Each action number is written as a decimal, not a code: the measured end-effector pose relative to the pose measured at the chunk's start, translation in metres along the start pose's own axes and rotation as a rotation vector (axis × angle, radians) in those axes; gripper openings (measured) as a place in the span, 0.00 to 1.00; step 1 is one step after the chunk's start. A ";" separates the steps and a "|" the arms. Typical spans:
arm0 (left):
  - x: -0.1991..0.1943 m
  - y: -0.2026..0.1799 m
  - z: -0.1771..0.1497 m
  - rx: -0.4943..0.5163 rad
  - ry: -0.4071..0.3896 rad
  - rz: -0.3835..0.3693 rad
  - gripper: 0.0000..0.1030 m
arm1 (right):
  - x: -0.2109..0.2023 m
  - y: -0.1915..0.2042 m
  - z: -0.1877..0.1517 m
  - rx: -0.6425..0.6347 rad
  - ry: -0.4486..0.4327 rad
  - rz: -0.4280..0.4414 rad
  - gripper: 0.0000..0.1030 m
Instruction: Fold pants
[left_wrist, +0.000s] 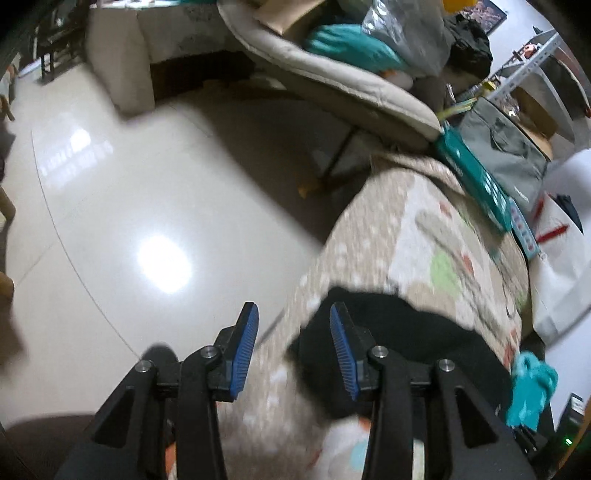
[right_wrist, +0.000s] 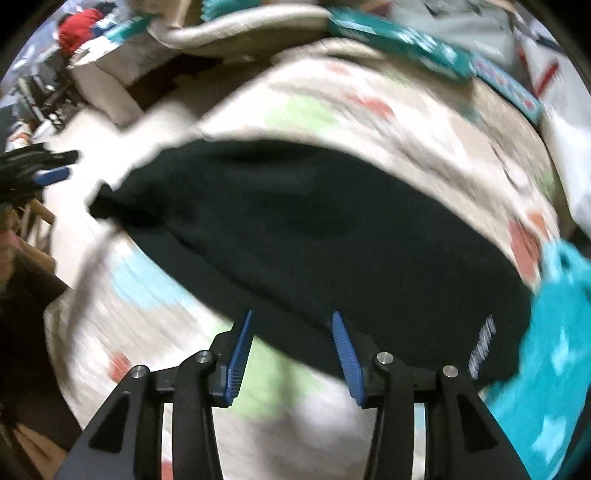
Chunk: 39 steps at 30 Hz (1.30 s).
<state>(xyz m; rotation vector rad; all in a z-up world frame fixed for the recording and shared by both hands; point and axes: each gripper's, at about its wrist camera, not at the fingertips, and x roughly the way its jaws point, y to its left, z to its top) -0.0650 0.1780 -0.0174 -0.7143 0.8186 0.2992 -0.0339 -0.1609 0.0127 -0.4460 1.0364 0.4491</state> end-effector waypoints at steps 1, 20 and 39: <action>0.001 -0.001 0.006 -0.001 -0.019 0.015 0.38 | 0.000 0.012 0.014 -0.014 -0.022 0.025 0.47; 0.006 0.064 0.020 -0.273 -0.009 -0.028 0.39 | 0.134 0.204 0.155 -0.465 0.065 0.100 0.11; 0.036 0.012 0.003 -0.045 0.026 0.048 0.43 | 0.094 0.081 0.207 0.052 -0.054 0.154 0.51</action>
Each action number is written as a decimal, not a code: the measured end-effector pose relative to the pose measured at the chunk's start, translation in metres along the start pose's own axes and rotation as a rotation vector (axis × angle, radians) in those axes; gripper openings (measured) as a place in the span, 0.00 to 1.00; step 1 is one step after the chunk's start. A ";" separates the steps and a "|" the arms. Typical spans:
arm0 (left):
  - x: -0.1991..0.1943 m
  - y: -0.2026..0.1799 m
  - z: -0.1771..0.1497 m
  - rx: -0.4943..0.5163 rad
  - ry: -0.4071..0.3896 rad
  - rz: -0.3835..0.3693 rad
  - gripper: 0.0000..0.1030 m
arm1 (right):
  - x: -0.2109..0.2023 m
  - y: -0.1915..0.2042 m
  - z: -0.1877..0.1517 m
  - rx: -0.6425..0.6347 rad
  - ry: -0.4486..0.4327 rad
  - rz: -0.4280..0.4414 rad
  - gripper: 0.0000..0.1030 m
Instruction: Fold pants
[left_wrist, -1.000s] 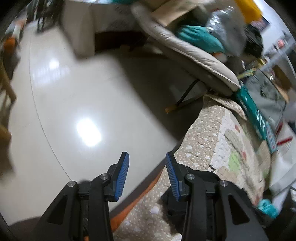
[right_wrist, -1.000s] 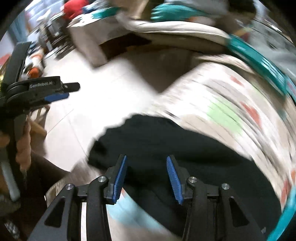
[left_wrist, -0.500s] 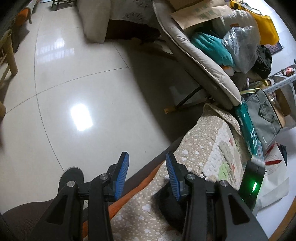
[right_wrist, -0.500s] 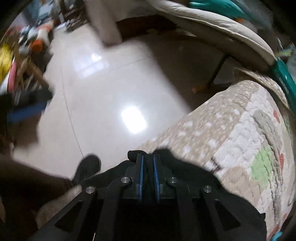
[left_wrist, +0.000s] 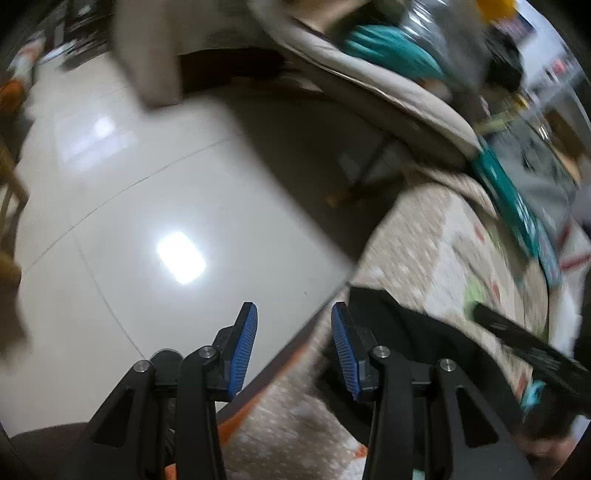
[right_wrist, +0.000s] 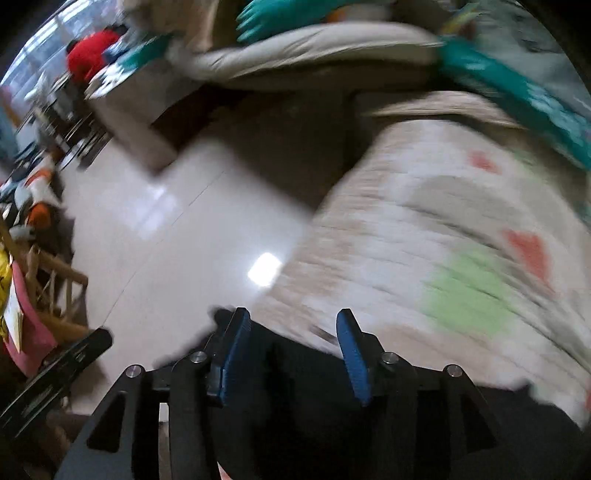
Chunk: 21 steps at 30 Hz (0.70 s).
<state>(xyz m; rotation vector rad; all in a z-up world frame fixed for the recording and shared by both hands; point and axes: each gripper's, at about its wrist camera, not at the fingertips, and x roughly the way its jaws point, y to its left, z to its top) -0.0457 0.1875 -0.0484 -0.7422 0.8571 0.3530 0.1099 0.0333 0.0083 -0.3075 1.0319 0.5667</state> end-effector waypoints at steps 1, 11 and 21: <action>0.005 -0.013 -0.005 0.056 0.023 -0.014 0.45 | -0.018 -0.013 -0.011 0.020 -0.017 -0.003 0.51; 0.054 -0.060 -0.060 0.323 0.246 0.102 0.50 | -0.180 -0.252 -0.172 0.636 -0.167 -0.151 0.52; 0.043 -0.046 -0.053 0.232 0.211 0.037 0.52 | -0.162 -0.318 -0.235 0.836 -0.061 -0.279 0.64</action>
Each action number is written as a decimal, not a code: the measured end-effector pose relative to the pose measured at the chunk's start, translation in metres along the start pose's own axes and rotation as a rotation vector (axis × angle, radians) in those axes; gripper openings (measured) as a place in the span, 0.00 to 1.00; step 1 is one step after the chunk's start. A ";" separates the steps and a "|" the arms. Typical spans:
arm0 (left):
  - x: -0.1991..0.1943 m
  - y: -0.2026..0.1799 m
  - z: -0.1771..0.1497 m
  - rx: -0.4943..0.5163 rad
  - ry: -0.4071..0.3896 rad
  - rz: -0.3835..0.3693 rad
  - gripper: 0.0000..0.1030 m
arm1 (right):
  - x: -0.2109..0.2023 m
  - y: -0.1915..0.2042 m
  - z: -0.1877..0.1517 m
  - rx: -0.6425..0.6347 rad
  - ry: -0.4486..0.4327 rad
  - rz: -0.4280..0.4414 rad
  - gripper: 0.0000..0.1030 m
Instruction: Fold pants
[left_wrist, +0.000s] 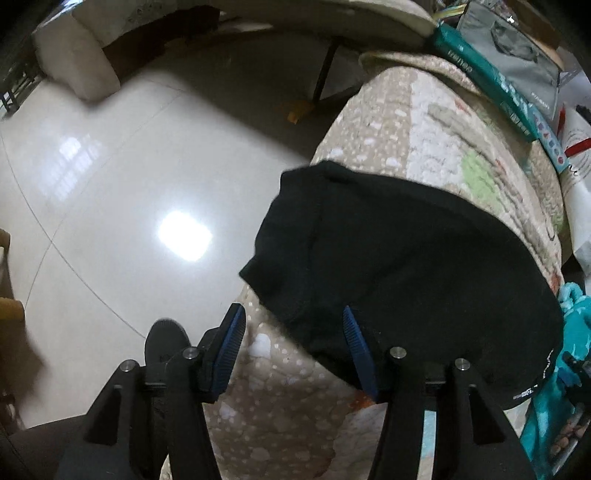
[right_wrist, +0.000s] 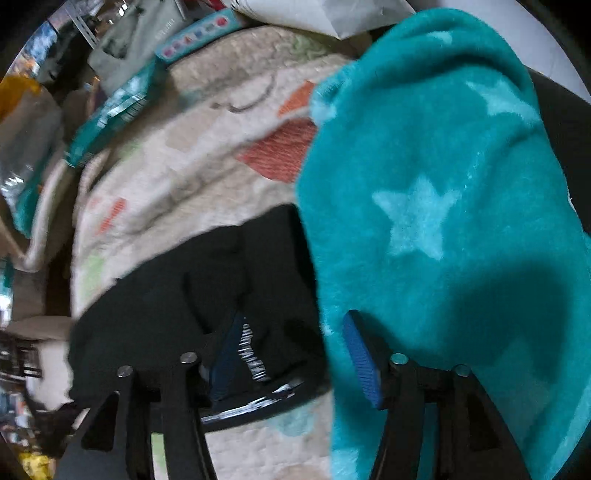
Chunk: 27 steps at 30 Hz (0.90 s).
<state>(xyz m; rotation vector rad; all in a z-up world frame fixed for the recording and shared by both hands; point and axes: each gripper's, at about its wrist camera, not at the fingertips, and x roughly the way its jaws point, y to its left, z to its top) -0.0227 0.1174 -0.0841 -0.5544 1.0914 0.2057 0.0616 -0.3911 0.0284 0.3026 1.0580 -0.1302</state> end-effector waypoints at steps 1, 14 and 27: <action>-0.001 -0.003 0.000 0.004 -0.011 -0.004 0.52 | 0.008 0.000 0.001 -0.014 0.003 -0.019 0.66; -0.004 -0.003 0.000 -0.004 -0.015 -0.028 0.52 | 0.002 0.020 -0.023 -0.217 0.057 -0.146 0.09; -0.003 0.001 -0.002 -0.023 -0.015 -0.006 0.52 | -0.019 -0.005 -0.022 -0.162 0.018 -0.139 0.88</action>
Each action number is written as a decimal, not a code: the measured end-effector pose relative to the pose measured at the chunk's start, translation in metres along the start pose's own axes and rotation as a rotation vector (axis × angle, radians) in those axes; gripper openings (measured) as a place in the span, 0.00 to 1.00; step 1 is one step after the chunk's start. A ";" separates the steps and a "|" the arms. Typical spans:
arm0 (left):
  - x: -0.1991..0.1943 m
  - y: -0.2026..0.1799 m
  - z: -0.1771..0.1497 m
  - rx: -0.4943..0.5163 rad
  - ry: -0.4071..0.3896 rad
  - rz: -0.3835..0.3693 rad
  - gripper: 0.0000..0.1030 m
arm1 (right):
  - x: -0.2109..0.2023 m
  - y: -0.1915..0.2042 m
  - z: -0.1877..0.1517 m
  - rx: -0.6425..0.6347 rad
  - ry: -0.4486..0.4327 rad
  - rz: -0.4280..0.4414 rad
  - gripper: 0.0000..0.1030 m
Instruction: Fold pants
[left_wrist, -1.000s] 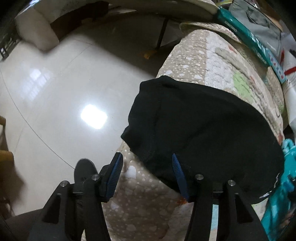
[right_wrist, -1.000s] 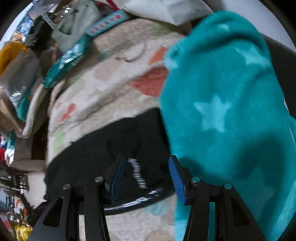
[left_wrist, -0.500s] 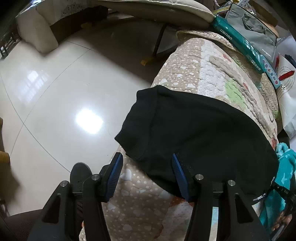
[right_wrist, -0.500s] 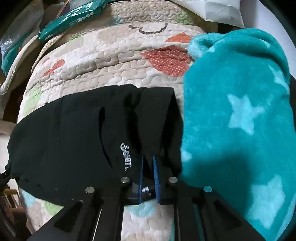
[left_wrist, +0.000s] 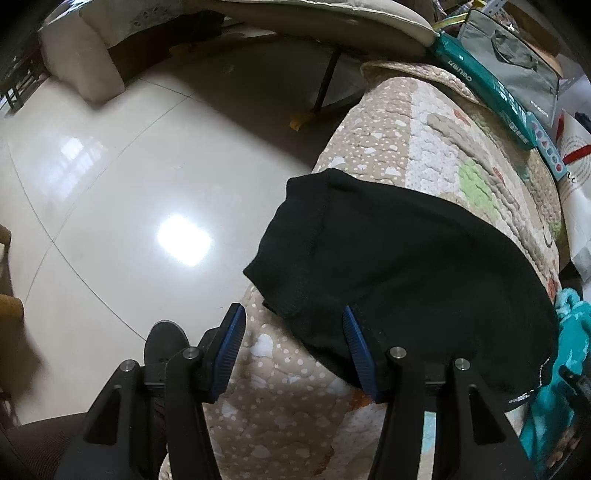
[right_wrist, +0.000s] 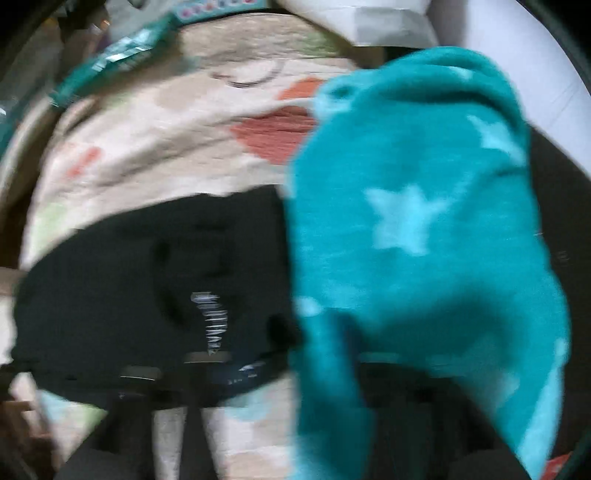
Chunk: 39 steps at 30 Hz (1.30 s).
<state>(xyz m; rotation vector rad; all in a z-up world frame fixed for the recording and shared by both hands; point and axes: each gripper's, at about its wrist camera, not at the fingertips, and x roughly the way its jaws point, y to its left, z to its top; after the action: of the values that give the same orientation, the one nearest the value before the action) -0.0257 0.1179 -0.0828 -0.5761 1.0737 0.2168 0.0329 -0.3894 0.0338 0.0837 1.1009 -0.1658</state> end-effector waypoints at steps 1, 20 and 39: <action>-0.001 0.000 0.000 0.000 -0.003 0.000 0.52 | -0.005 0.002 -0.002 0.019 -0.015 0.048 0.86; -0.005 0.008 0.001 -0.040 -0.007 -0.015 0.52 | 0.016 -0.009 -0.033 0.247 0.052 0.008 0.10; 0.018 0.058 -0.011 -0.157 0.132 0.054 0.68 | -0.038 0.023 -0.040 0.121 -0.097 -0.105 0.58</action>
<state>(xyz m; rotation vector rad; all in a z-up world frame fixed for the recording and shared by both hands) -0.0504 0.1582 -0.1216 -0.7098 1.2084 0.3158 -0.0150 -0.3574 0.0497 0.1248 0.9986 -0.3276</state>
